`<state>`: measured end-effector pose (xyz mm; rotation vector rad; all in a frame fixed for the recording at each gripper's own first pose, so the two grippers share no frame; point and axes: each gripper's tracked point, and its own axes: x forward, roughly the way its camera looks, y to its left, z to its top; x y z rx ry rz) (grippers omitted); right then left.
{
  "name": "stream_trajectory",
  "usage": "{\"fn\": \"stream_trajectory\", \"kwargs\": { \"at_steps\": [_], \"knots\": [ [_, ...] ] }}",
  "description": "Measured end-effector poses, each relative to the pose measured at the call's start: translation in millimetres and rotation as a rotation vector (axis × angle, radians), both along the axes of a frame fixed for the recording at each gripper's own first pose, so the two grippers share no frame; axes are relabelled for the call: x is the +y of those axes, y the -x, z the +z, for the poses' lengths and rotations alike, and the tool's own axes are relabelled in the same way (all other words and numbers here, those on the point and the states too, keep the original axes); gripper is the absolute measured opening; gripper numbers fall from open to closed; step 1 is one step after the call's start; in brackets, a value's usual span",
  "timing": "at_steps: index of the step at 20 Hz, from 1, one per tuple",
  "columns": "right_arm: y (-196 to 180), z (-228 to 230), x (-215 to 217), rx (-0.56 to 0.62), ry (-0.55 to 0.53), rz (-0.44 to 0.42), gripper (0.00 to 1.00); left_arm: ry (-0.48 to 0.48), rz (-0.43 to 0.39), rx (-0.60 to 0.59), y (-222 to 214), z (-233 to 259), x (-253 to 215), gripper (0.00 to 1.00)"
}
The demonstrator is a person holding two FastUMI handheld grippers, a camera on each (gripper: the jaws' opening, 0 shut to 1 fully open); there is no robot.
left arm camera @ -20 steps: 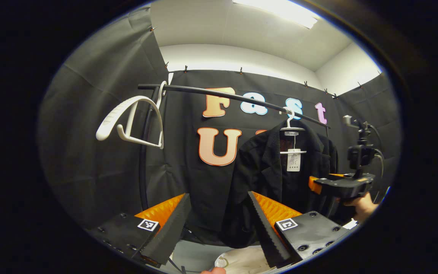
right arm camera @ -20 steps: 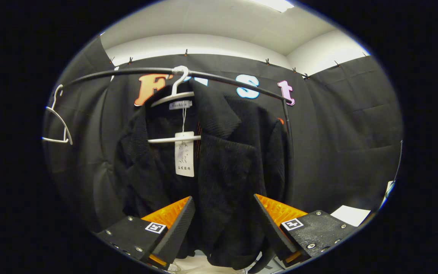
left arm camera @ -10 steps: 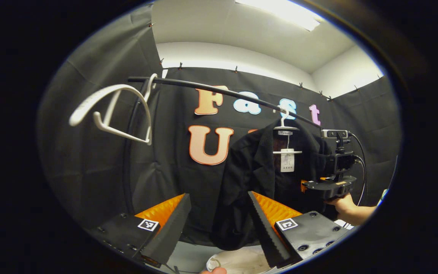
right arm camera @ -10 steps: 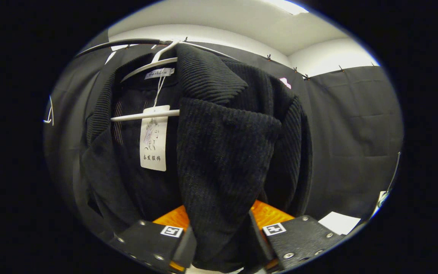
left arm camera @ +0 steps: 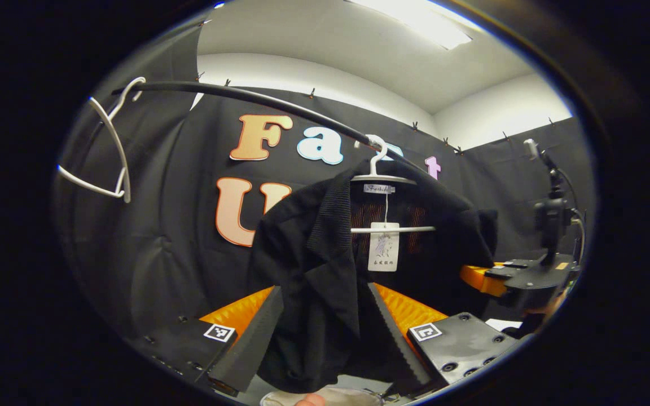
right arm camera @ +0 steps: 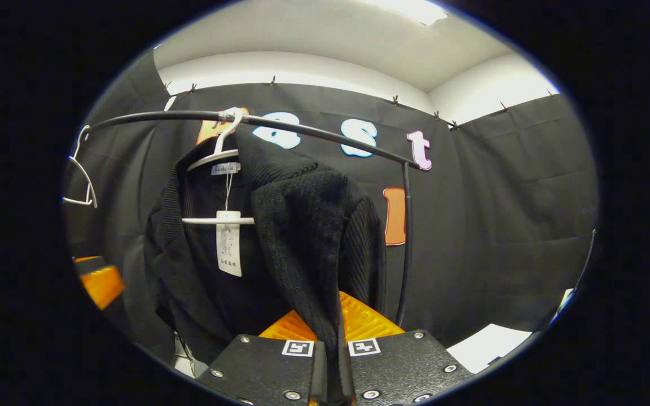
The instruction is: Grasp the clothes on the hanger with both hands and then place them into the laundry hamper below.
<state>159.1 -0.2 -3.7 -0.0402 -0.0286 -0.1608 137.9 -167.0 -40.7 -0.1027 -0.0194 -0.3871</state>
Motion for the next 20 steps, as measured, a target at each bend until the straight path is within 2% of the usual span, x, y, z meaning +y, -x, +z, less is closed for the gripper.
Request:
{"fn": "stream_trajectory", "kwargs": {
  "at_steps": [2,3,5,7,8,9,12,16,17,20],
  "knots": [
    [3,5,1,-0.01,0.026,0.021,0.08,0.001,0.005,-0.009,-26,-5,-29,0.97],
    [5,5,3,-0.012,0.039,0.033,0.08,-0.004,0.026,-0.008,-36,-8,-39,1.0],
    [7,5,6,-0.012,0.054,0.054,0.08,-0.043,0.119,-0.007,-62,-21,-45,1.0],
    [9,4,12,-0.012,0.058,0.069,0.08,-0.093,0.221,-0.018,-85,-33,-39,0.97],
    [8,2,14,-0.011,0.056,0.079,0.08,-0.112,0.259,-0.021,-93,-38,-34,0.92],
    [9,1,16,-0.009,0.049,0.088,0.08,-0.12,0.281,-0.02,-96,-43,-31,0.92],
    [7,2,16,-0.011,0.027,0.102,0.08,-0.118,0.341,-0.006,-110,-52,1,0.94],
    [7,5,10,-0.017,0.01,0.111,0.08,-0.095,0.357,-0.009,-116,-52,33,0.99],
    [7,6,8,-0.019,0.003,0.112,0.08,-0.098,0.353,-0.012,-114,-47,39,0.95],
    [8,8,2,-0.026,0.004,0.104,0.08,-0.114,0.326,-0.046,-111,-29,55,0.67]
  ]
}}
